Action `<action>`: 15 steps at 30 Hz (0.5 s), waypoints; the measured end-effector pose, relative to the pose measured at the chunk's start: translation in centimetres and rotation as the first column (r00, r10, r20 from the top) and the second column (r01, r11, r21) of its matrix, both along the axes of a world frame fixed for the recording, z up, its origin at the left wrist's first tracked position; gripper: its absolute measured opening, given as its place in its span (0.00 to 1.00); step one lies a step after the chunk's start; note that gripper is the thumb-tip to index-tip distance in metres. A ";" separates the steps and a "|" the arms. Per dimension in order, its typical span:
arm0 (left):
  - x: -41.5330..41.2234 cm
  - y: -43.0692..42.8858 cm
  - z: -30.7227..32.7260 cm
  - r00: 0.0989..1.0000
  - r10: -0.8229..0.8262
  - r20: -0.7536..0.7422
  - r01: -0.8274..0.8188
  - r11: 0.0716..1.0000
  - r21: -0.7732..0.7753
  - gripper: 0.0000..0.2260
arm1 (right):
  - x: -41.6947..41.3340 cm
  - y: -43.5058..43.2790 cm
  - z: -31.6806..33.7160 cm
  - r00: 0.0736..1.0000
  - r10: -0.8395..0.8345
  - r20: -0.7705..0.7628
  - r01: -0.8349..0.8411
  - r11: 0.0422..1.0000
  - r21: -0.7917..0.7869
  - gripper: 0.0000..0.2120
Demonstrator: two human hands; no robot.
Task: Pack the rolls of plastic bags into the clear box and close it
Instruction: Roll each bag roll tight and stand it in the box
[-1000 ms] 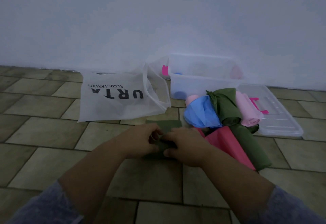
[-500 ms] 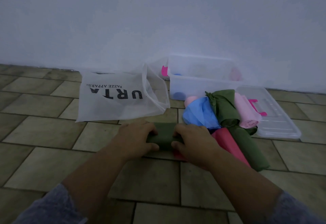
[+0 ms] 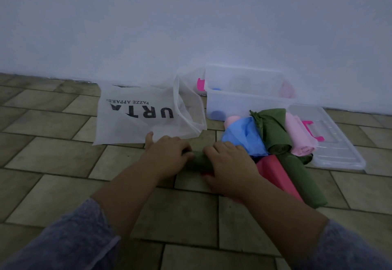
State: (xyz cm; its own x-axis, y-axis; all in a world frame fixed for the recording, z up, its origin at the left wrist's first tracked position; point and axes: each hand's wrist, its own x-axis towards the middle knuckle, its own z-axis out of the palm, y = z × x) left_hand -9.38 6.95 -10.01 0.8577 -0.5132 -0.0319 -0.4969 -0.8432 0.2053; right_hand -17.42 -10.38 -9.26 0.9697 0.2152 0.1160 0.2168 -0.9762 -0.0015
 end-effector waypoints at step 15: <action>-2.7 -3.2 -0.3 0.716 0.256 -0.649 -0.671 0.510 -0.539 0.22 | 0.3 2.0 1.1 0.900 -0.123 -0.418 0.281 0.897 0.341 0.19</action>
